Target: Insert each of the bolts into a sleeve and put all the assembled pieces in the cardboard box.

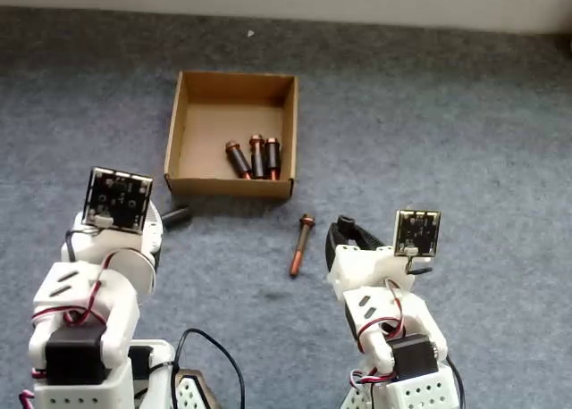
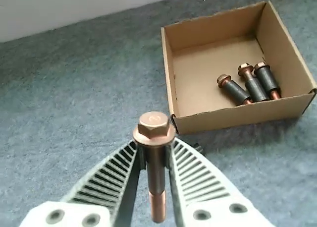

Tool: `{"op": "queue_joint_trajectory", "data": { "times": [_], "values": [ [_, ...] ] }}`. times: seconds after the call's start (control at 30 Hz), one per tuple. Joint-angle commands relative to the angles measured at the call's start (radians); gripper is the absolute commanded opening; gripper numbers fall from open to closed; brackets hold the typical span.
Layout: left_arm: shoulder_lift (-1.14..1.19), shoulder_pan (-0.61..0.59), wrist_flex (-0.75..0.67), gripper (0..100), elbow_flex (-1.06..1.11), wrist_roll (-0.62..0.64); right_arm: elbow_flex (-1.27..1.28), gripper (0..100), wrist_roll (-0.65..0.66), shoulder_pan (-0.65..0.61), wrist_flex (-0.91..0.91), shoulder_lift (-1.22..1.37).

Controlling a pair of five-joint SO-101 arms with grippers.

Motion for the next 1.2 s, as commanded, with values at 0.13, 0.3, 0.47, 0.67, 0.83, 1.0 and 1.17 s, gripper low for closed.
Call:
{"op": "queue_joint_trajectory", "data": {
  "times": [0.13, 0.3, 0.47, 0.67, 0.83, 1.0, 1.17],
  "values": [
    [-0.148, 0.065, -0.1, 1, 0.12, 0.11, -0.007, 0.5, 0.011, 0.012, -0.025, -0.016],
    [-0.265, 0.166, -0.163, 1, 0.255, 0.155, -0.007, 0.5, 0.011, 0.012, -0.025, -0.016],
    [-0.375, 0.216, -0.199, 1, 0.372, 0.155, -0.007, 0.5, 0.011, 0.012, -0.025, -0.016],
    [-0.367, 0.234, -0.199, 1, 0.372, 0.157, -0.008, 0.5, 0.011, -0.012, -0.087, -0.016],
    [-0.366, 0.337, -0.198, 1, 0.306, 0.157, -0.008, 0.5, 0.015, -0.096, -0.186, -0.016],
    [-0.363, 0.401, -0.201, 1, 0.209, 0.155, -0.002, 0.5, 0.155, -0.177, -0.266, -0.016],
    [-0.363, 0.452, -0.298, 1, 0.196, 0.167, 0.108, 0.5, 0.255, -0.223, -0.492, -0.016]
  ]
}}
